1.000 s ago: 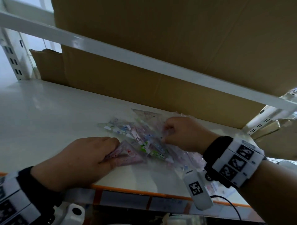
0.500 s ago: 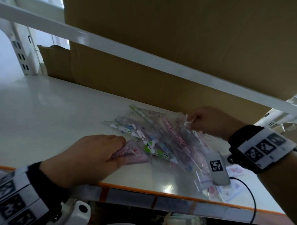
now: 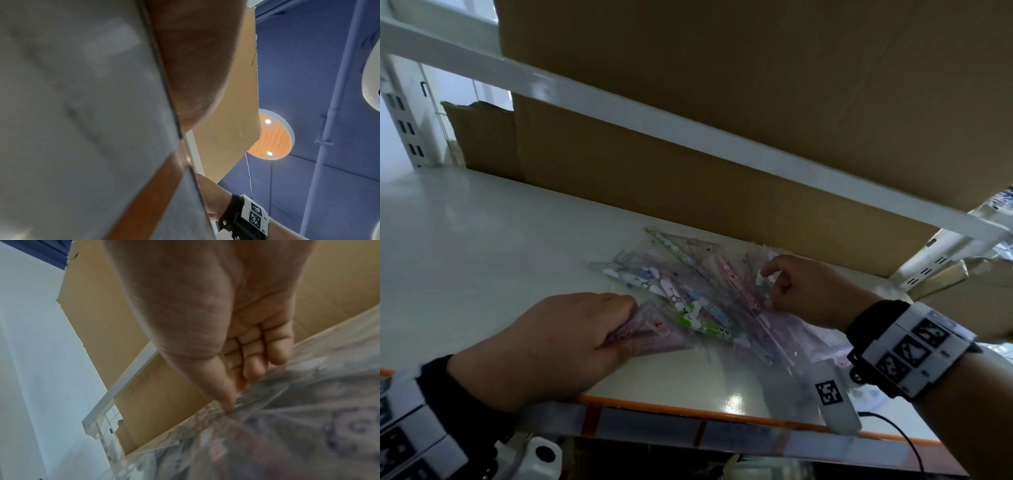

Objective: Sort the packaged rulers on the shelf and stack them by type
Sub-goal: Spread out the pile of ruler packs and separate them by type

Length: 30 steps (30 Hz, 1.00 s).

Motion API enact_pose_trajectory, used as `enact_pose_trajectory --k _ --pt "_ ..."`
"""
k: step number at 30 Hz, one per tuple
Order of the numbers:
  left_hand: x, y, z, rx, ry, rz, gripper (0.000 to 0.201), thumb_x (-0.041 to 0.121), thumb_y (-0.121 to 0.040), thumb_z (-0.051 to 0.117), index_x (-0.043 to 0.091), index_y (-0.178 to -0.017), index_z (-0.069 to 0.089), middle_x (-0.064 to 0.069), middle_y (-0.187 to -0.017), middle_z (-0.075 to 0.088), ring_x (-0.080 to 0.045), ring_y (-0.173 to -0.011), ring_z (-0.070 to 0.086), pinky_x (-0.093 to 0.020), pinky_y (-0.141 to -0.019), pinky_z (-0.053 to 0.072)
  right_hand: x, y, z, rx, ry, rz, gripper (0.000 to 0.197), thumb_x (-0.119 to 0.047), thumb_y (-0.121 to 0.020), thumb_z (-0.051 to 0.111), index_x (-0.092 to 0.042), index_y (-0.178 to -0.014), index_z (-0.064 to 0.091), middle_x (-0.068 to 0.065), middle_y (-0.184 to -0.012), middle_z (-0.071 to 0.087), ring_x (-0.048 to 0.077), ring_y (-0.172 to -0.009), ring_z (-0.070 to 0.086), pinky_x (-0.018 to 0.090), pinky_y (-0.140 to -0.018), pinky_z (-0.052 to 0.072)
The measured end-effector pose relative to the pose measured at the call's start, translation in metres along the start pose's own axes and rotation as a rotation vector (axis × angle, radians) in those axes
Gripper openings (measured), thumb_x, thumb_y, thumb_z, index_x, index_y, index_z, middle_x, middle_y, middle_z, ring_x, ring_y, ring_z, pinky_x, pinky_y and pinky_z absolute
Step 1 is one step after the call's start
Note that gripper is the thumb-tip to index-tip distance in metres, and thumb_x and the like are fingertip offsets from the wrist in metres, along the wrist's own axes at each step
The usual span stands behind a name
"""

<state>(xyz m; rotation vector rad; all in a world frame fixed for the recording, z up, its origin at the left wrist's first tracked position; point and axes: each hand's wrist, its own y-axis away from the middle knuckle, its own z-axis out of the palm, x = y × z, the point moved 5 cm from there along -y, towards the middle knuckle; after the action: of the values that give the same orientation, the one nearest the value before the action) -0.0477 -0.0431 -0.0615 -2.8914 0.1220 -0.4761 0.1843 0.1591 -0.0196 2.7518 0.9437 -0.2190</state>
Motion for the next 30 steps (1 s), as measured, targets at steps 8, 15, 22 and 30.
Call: enact_pose_trajectory --k 8,15,22,30 --pt "0.001 -0.001 -0.001 0.016 -0.033 0.007 0.048 0.079 -0.085 0.026 0.034 -0.068 0.03 0.01 -0.061 0.04 -0.007 -0.058 0.042 -0.023 -0.054 0.036 -0.029 0.007 -0.001 -0.128 -0.592 -0.27 0.037 -0.014 -0.084 0.068 -0.041 -0.11 0.068 -0.009 -0.107 0.072 0.008 -0.102 0.068 0.025 -0.091 0.054" --pt "0.0 0.0 -0.001 0.011 -0.02 0.002 0.049 0.081 -0.084 0.028 0.035 -0.068 0.03 0.011 -0.06 0.04 -0.003 -0.056 0.042 -0.014 -0.052 0.027 0.03 0.002 -0.034 0.128 -0.156 0.045 0.019 -0.022 -0.081 0.078 -0.037 -0.087 0.066 -0.013 -0.088 0.067 0.013 -0.087 0.067 0.033 -0.08 0.055" --pt "-0.001 0.0 0.0 0.025 0.023 0.015 0.058 0.087 -0.081 0.018 0.033 -0.07 0.035 0.011 -0.063 0.044 -0.006 -0.06 0.047 -0.02 -0.055 0.036 0.014 0.014 -0.002 -0.111 0.154 0.001 0.057 -0.051 -0.075 0.077 -0.028 -0.124 0.057 -0.012 -0.1 0.06 0.002 -0.082 0.056 0.021 -0.071 0.043" --pt "-0.001 0.0 0.001 0.014 0.008 0.019 0.061 0.089 -0.078 0.015 0.033 -0.072 0.038 0.012 -0.065 0.046 -0.007 -0.063 0.049 -0.017 -0.055 0.033 0.023 0.006 -0.008 0.073 0.077 0.025 0.038 -0.039 -0.079 0.074 -0.027 -0.114 0.063 -0.01 -0.101 0.061 0.002 -0.078 0.054 0.02 -0.068 0.039"
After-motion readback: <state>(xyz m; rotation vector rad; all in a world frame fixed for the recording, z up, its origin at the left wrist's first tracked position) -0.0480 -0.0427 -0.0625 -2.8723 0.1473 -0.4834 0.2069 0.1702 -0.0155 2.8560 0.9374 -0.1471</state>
